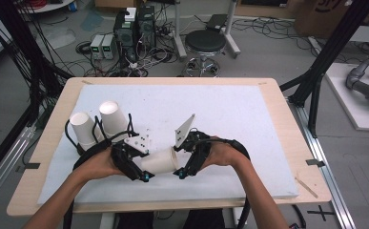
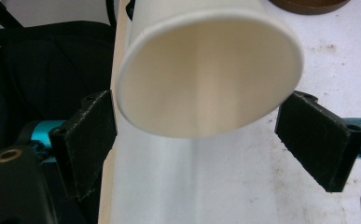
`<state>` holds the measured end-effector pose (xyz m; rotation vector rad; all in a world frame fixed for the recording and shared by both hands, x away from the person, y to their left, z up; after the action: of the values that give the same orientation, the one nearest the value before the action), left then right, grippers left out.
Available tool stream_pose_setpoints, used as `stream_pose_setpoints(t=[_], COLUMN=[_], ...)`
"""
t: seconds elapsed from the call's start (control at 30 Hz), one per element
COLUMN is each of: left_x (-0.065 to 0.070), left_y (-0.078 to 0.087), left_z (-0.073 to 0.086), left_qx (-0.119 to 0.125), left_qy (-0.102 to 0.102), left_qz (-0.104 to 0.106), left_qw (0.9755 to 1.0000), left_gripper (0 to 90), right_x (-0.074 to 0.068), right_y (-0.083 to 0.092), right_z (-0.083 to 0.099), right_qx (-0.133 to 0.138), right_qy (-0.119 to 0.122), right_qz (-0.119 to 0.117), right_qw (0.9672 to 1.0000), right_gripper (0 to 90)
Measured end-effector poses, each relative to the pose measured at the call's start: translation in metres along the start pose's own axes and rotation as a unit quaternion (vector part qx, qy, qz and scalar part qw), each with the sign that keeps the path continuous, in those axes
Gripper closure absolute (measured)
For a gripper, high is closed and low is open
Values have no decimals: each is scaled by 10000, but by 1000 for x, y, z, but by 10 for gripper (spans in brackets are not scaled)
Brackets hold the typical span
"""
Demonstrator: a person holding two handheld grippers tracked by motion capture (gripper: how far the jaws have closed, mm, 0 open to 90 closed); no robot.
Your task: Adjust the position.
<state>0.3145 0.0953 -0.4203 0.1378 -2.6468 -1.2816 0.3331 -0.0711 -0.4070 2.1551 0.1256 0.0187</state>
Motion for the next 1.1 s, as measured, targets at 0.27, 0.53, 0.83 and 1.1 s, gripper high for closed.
stream_pose_setpoints(t=[0.27, 0.53, 0.83, 1.1], left_x=[0, 1, 1, 2], left_y=[5, 8, 9, 10], left_z=[0, -1, -1, 0], left_qx=[130, 496, 1124, 1774], left_qy=[8, 82, 281, 462], left_qz=[-74, -144, -210, -183], left_qw=[9999, 9986, 9930, 9829], left_gripper=[355, 355, 354, 355], right_x=[0, -1, -2, -2], right_y=[5, 8, 13, 18], right_z=[8, 11, 15, 20], right_qx=[3, 99, 515, 1054], right_qy=[-60, -92, -146, -385], right_qz=[61, 110, 148, 204], right_qw=[10000, 9998, 9985, 9935], right_gripper=[132, 133, 133, 136])
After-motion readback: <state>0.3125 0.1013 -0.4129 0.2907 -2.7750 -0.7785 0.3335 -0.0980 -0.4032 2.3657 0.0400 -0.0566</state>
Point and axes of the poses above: each handheld gripper's, and its own axes: y roughly backward along the jaws, z roughly out of its underside, x roughly to its right, the point moved 6 cm from there along -y, roughly forward along the jaws, and after that the axes turned 4 degrees about y, right-handed, at the moved point
